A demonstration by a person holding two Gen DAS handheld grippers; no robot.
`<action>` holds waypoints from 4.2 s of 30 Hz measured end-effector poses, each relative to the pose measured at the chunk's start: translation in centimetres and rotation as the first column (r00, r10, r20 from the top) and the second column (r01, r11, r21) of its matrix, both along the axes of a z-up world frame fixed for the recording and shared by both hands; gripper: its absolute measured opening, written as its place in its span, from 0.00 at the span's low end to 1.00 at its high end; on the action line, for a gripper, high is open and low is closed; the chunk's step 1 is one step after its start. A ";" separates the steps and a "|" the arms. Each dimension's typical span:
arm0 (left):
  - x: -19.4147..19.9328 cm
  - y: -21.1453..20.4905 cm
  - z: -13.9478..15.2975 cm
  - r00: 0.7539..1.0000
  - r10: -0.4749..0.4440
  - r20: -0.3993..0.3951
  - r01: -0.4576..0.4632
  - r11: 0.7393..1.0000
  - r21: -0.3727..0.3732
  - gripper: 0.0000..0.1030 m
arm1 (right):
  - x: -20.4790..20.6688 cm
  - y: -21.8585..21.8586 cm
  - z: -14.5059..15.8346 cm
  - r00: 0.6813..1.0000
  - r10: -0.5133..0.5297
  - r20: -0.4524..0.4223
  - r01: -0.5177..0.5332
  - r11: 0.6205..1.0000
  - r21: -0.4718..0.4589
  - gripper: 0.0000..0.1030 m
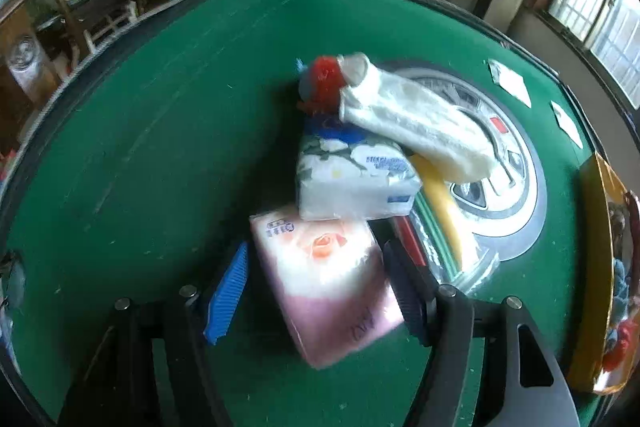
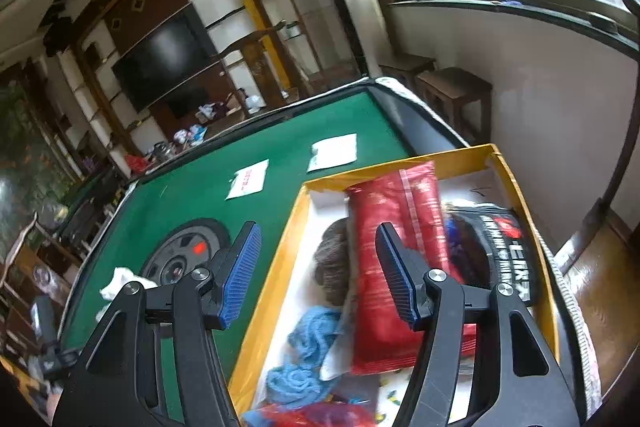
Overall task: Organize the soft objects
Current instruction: 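Withdraw both open tools from the box back over the remaining pile, then grasp the clear bag of coloured straws with the right tool and lower it into the box, then grasp the pink tissue pack with the left tool and drop it into the box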
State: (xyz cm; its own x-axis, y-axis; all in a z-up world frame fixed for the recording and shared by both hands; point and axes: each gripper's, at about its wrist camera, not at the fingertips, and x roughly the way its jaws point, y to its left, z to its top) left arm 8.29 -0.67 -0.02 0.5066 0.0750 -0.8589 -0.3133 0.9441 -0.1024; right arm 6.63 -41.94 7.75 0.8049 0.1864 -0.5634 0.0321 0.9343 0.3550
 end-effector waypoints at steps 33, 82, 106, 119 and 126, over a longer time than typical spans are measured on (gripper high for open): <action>-0.5 5.3 -0.1 0.992 -0.073 0.099 0.076 0.997 -0.026 0.63 | 2.9 33.9 -8.9 0.744 0.575 -0.341 -0.668 0.664 -0.336 0.38; -4.3 -17.7 6.4 0.667 -0.655 0.355 0.696 0.718 0.017 0.62 | 0.4 1.0 -0.9 0.998 -0.045 -0.052 0.044 0.999 -0.026 0.36; -1.5 -19.7 6.2 0.674 -0.696 0.248 0.709 0.704 0.049 0.72 | 0.4 -3.7 -3.2 0.975 -0.158 -0.159 0.140 0.983 -0.118 0.36; 0.5 -20.4 0.3 0.714 -0.699 0.025 0.700 0.714 -0.021 0.72 | 0.4 -3.6 -3.4 0.975 -0.155 -0.157 0.138 0.984 -0.114 0.36; 0.4 -19.8 0.2 0.748 -0.659 0.076 0.655 0.752 0.069 0.52 | 0.2 -3.5 -2.8 0.977 -0.161 -0.140 0.146 0.983 -0.113 0.36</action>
State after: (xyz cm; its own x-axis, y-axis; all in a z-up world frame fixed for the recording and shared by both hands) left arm 8.66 -20.51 0.15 0.5164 -0.2759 -0.8107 0.3946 0.9168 -0.0606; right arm 6.79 -45.42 4.92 0.7260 0.0025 -0.6877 0.2231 0.9450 0.2391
